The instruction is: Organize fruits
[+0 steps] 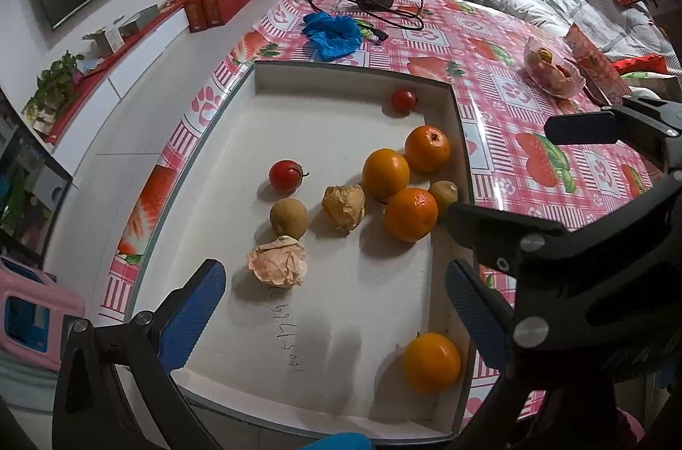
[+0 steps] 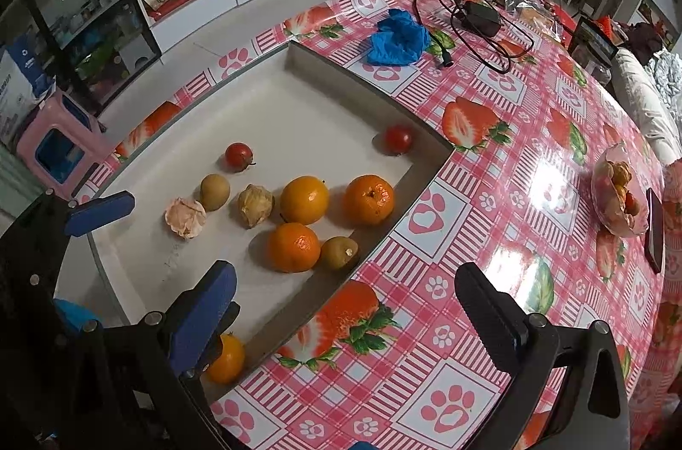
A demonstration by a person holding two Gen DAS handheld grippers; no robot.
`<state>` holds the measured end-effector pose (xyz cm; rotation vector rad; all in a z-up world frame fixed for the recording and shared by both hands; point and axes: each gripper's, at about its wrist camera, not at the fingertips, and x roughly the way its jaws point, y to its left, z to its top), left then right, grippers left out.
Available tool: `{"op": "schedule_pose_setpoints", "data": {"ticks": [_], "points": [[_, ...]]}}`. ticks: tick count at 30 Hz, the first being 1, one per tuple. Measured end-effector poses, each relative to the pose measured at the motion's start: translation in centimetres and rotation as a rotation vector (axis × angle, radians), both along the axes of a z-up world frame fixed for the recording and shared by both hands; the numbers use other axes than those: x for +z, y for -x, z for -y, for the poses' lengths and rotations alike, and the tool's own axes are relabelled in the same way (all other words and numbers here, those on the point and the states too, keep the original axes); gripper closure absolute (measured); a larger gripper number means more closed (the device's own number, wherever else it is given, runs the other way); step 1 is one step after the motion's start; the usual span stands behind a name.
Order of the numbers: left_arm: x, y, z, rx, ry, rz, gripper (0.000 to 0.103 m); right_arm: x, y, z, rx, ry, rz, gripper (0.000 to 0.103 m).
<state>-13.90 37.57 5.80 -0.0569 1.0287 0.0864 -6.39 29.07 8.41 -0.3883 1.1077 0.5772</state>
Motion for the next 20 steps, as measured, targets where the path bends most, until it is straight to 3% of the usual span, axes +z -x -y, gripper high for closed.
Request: {"op": "schedule_pose_setpoints", "data": {"ticks": [20], "points": [[0.27,0.49,0.52,-0.021,0.0,0.021,0.0,-0.2,0.12,-0.12,0.006,0.005,-0.001,0.0]]}}
